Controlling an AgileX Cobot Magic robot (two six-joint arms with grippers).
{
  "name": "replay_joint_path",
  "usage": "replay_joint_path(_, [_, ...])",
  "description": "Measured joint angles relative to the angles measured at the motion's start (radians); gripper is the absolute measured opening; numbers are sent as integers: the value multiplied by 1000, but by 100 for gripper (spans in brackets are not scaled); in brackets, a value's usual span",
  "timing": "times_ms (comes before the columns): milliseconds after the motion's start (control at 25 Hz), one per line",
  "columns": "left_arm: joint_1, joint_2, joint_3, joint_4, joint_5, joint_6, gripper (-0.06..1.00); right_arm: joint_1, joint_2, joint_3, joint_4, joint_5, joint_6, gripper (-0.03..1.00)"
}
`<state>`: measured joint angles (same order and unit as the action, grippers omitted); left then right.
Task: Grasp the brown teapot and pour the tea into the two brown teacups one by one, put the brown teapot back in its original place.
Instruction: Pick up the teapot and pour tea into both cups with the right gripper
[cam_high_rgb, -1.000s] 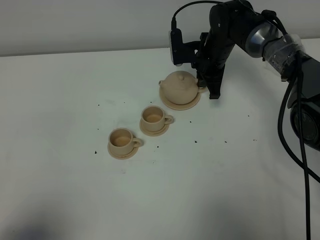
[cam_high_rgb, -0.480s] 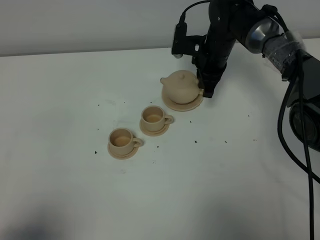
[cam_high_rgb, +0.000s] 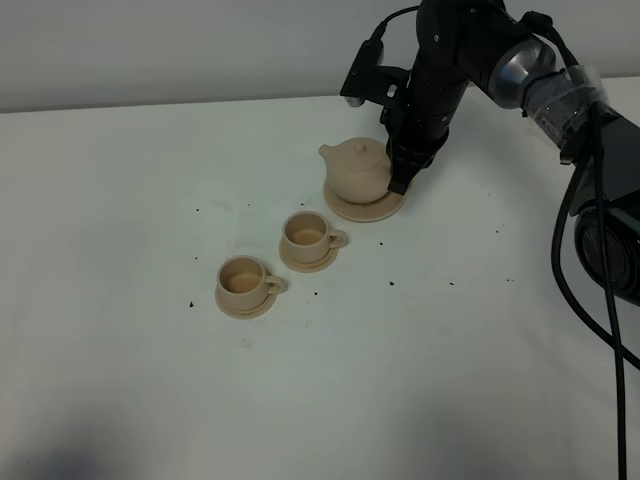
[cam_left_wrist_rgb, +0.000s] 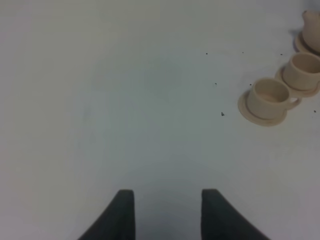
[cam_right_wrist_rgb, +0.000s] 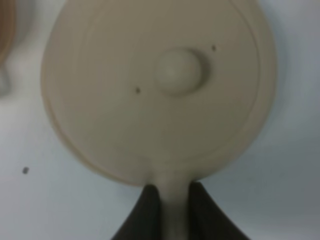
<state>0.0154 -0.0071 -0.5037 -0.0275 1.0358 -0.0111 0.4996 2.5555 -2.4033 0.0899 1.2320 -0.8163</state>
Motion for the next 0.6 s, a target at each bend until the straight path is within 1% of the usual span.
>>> replay_joint_path(160, [0, 0, 0, 0, 0, 0, 37, 0, -2, 0, 0, 0, 14, 13])
replay_joint_path(320, [0, 0, 0, 0, 0, 0, 37, 0, -13, 0, -1, 0, 54, 13])
replay_joint_path(600, [0, 0, 0, 0, 0, 0, 37, 0, -106, 10, -7, 0, 112, 13])
